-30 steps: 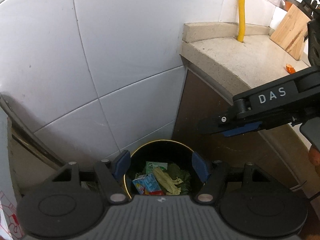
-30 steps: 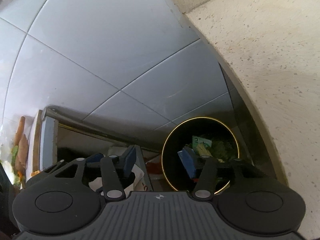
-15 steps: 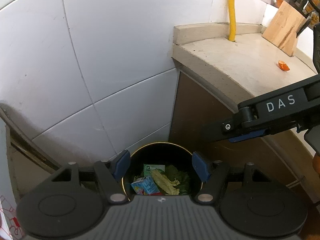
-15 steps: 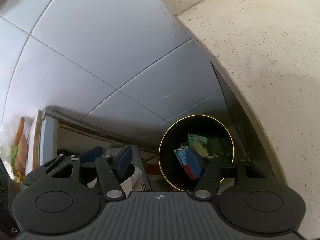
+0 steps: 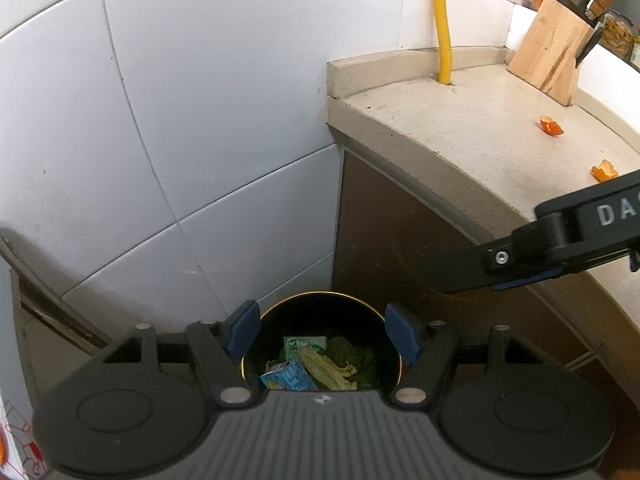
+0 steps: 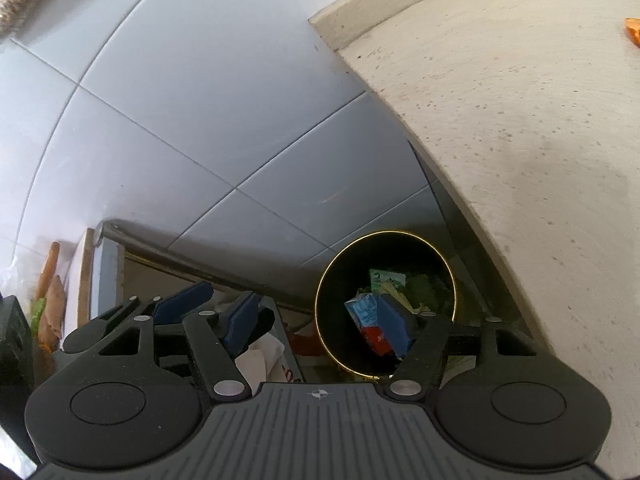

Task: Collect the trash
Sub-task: 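Move both open tools up to the orange peels on the counter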

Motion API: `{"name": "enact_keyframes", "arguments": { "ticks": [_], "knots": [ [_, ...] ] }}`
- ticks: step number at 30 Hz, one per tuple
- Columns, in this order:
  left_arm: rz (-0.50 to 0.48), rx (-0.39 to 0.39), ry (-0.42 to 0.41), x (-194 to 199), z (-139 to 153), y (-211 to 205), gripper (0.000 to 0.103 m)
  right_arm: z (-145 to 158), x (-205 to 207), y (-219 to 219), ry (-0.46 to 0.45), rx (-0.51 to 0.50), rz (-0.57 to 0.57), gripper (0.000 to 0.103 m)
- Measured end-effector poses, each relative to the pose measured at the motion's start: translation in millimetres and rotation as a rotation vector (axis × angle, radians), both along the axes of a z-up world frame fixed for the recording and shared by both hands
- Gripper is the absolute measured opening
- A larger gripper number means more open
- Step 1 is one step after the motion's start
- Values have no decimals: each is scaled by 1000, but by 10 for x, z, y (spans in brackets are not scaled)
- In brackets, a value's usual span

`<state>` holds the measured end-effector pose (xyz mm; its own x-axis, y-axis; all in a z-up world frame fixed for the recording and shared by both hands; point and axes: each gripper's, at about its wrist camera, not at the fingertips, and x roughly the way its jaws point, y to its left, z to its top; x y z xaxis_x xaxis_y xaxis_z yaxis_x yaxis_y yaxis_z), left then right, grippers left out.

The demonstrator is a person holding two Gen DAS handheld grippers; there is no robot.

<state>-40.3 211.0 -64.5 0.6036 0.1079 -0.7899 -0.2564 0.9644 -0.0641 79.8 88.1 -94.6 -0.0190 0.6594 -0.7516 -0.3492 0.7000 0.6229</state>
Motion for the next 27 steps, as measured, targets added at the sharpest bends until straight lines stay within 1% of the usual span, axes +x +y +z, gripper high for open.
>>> {"name": "enact_keyframes", "arguments": {
  "ticks": [4,6,7,14,17,27],
  "knots": [
    [-8,14,-11,-17,25,-23,65,68,-38,-80,-15,3,-14,76],
    [-12,22,-20,-26,40,-32,70,102,-55,-113,-22,7,-19,76],
    [-13,29,-28,-36,51,-42,71,121,-67,-133,-25,7,-23,76],
    [-37,67,-57,-65,103,-97,71,202,-176,-273,-45,11,-41,77],
    [-47,78,-69,-72,119,-124,72,243,-228,-357,-58,12,-52,80],
    [-86,116,-85,-90,141,-223,76,420,-362,-741,-117,10,-119,83]
  ]
}}
